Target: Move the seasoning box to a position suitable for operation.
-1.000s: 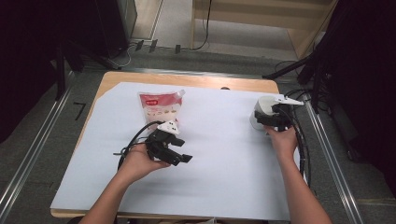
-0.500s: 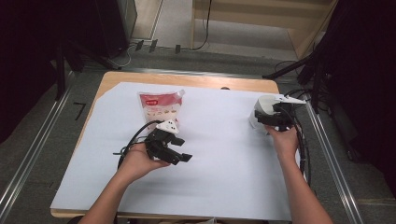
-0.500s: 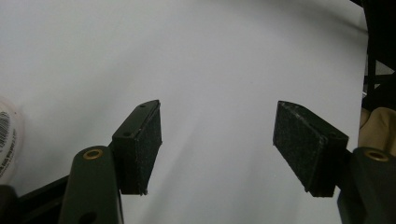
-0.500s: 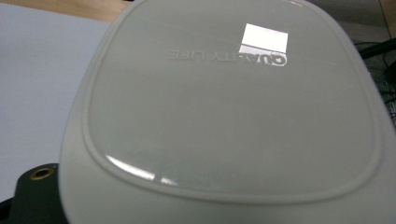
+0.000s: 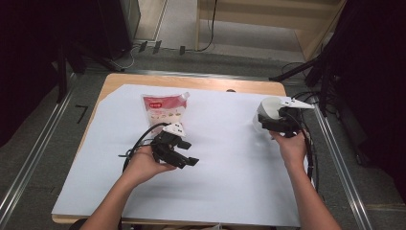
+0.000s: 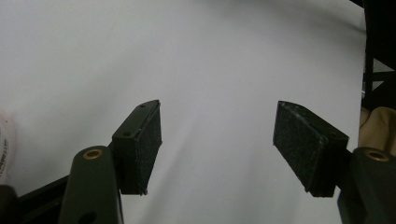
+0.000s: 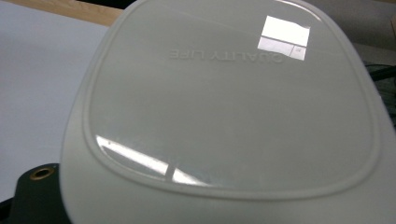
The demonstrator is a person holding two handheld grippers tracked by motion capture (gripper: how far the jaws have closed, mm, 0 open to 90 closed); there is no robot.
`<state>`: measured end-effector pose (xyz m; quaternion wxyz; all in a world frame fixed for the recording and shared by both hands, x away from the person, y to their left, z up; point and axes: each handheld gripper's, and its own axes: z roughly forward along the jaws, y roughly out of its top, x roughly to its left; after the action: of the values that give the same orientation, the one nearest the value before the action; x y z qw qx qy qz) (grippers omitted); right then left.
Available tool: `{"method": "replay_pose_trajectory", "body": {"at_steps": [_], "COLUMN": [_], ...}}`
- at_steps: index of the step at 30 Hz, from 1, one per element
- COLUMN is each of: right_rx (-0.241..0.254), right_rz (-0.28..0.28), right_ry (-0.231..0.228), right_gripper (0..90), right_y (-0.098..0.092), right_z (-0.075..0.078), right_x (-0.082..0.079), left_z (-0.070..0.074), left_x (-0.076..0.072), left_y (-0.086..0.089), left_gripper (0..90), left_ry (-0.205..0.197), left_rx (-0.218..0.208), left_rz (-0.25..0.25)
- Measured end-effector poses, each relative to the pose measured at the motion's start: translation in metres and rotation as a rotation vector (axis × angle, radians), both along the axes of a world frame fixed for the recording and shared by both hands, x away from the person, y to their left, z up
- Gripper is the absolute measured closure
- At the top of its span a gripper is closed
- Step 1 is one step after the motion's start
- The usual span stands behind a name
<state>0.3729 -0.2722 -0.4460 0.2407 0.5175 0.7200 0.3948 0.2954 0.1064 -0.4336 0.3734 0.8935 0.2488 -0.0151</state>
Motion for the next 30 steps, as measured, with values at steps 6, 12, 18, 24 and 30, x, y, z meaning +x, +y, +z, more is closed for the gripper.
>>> {"method": "replay_pose_trajectory", "body": {"at_steps": [6,12,18,24,30], "right_rx": [-0.016,-0.024,-0.012,-0.015,-0.024], "right_rz": [0.031,0.07,0.111,0.143,0.177], "right_ry": [0.0,-0.01,-0.01,-0.005,0.0], "right_gripper": [15.0,15.0,15.1,15.2,15.4], "right_y": [0.008,0.02,0.03,0.039,0.049], "right_z": [0.001,0.003,0.002,0.0,-0.002], "right_x": [-0.008,-0.016,-0.023,-0.028,-0.033], "left_z": [0.0,0.0,0.002,0.002,0.002], "left_x": [0.002,0.005,0.008,0.011,0.013], "left_y": [-0.002,-0.003,-0.002,0.0,0.0], "left_gripper": [34.8,34.7,34.8,34.7,34.6], "left_ry": [0.002,0.003,-0.008,-0.004,-0.001], "left_rx": [0.007,-0.002,-0.006,-0.018,-0.014], "left_rz": [-0.011,-0.015,-0.007,-0.001,0.002]}}
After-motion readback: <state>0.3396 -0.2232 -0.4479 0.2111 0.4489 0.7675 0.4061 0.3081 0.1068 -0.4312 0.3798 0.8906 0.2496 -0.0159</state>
